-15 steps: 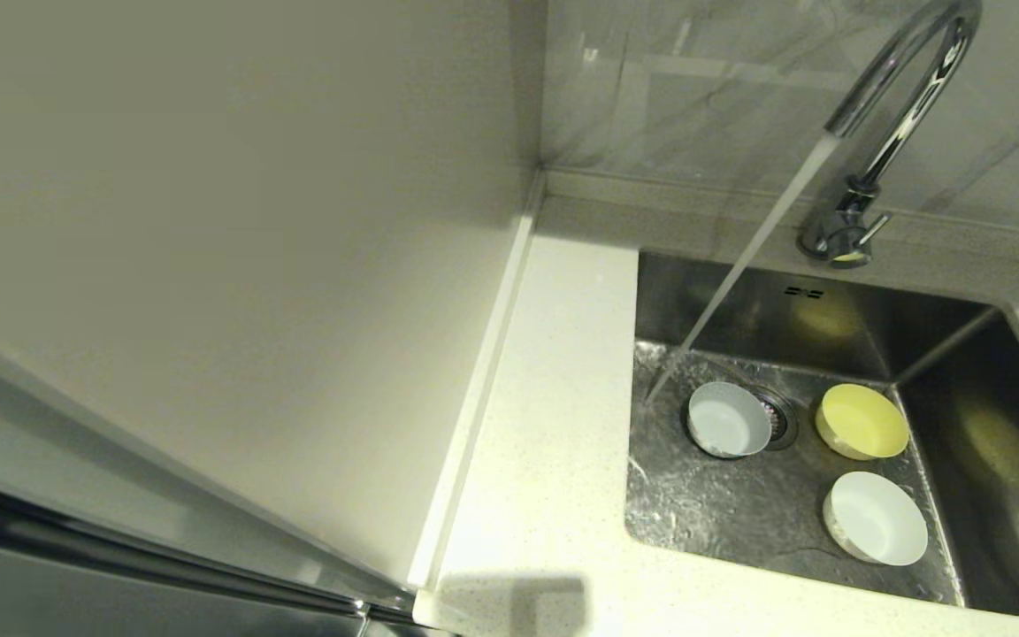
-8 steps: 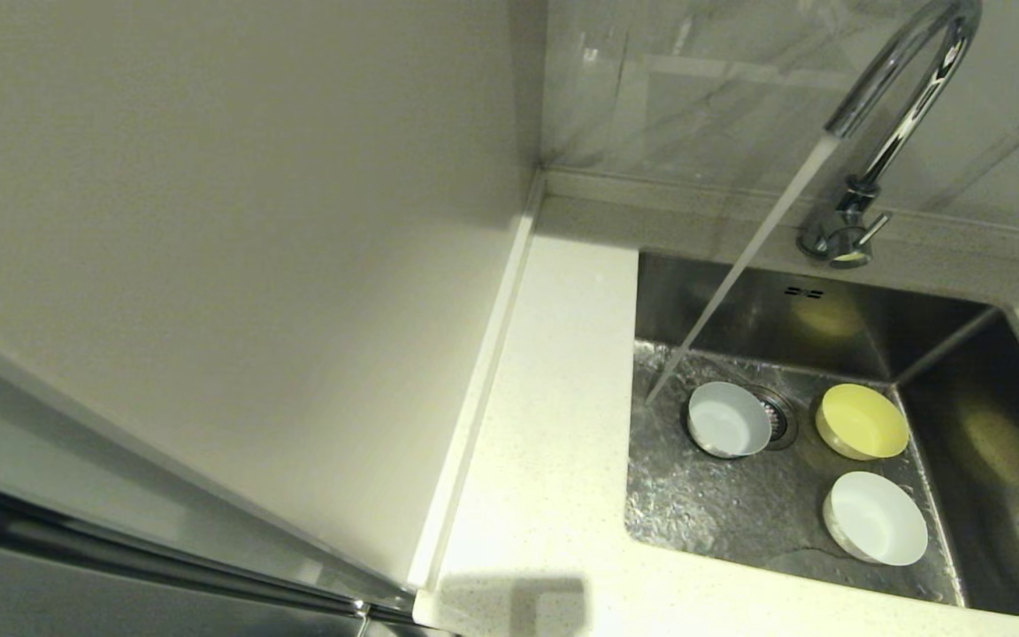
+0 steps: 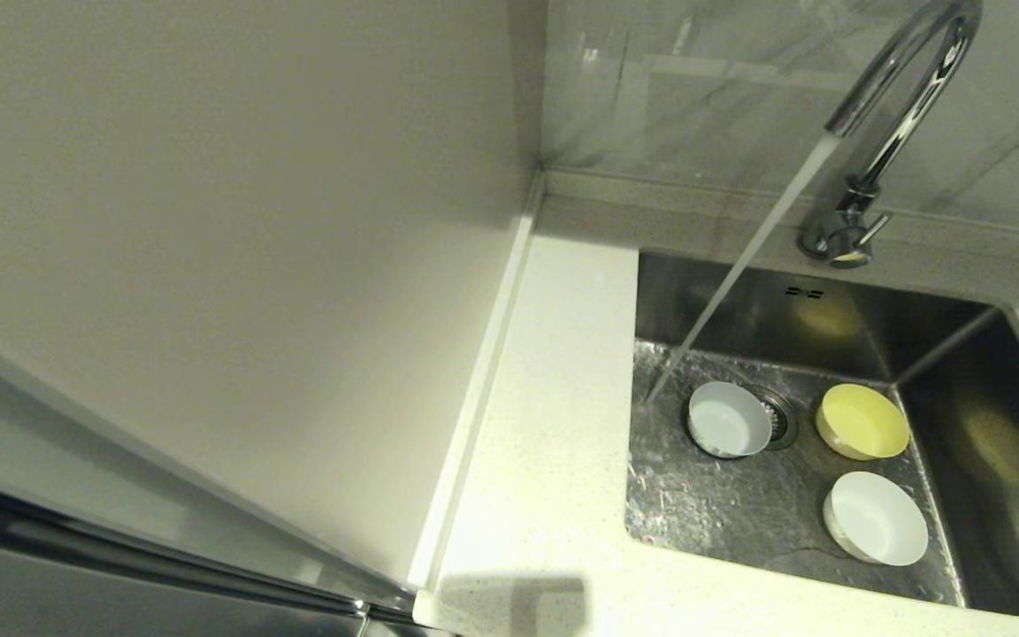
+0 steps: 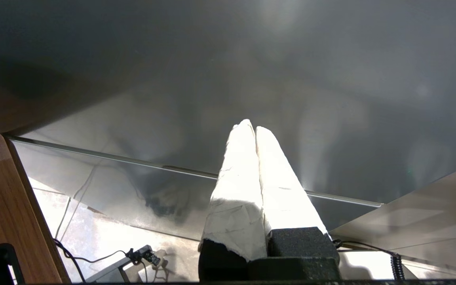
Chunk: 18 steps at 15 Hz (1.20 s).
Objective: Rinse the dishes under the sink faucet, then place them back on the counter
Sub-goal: Turn off the faucet
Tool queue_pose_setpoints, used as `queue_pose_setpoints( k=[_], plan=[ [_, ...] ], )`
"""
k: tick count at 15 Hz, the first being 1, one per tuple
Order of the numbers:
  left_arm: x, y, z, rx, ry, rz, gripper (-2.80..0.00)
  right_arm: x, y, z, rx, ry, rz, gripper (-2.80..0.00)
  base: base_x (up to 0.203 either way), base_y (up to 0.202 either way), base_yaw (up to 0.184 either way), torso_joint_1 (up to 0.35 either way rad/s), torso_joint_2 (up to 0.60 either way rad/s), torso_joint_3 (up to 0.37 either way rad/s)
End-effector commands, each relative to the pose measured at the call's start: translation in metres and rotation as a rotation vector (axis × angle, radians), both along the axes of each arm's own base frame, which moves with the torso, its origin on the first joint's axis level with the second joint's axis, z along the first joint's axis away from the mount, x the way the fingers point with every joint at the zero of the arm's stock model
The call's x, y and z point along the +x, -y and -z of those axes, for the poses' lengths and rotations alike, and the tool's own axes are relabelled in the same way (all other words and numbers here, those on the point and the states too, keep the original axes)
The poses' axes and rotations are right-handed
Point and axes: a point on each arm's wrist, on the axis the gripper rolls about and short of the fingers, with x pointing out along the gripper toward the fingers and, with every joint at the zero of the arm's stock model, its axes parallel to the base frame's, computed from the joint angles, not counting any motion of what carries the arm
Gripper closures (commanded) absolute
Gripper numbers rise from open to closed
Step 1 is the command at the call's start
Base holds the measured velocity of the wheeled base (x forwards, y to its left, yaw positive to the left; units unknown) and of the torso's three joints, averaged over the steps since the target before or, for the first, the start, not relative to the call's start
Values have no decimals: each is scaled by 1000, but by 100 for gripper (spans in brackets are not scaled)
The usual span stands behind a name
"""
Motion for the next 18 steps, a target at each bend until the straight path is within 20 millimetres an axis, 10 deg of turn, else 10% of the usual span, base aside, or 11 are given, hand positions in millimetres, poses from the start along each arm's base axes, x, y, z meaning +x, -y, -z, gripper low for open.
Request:
queue_pose_setpoints(
  k=[1,4,8,13,18],
  plan=[
    [0,0,1,0,-3,1,0,-9,0,-38,80,85,-28,0,0,0,0,0,0,0],
    [0,0,1,0,-2,0,0,7,-1,-119,343,54,-123,0,0,0,0,0,0,0],
    [0,0,1,0,-3,0,0,94,-7,-179,523,-158,-168,0,0,0,0,0,0,0],
    [0,0,1,0,-3,1,0,216,-2,-169,523,-369,-219,0,0,0,0,0,0,0],
    [0,0,1,0,-3,0,0,255,82,-151,623,-260,-372,0,0,0,0,0,0,0]
  ],
)
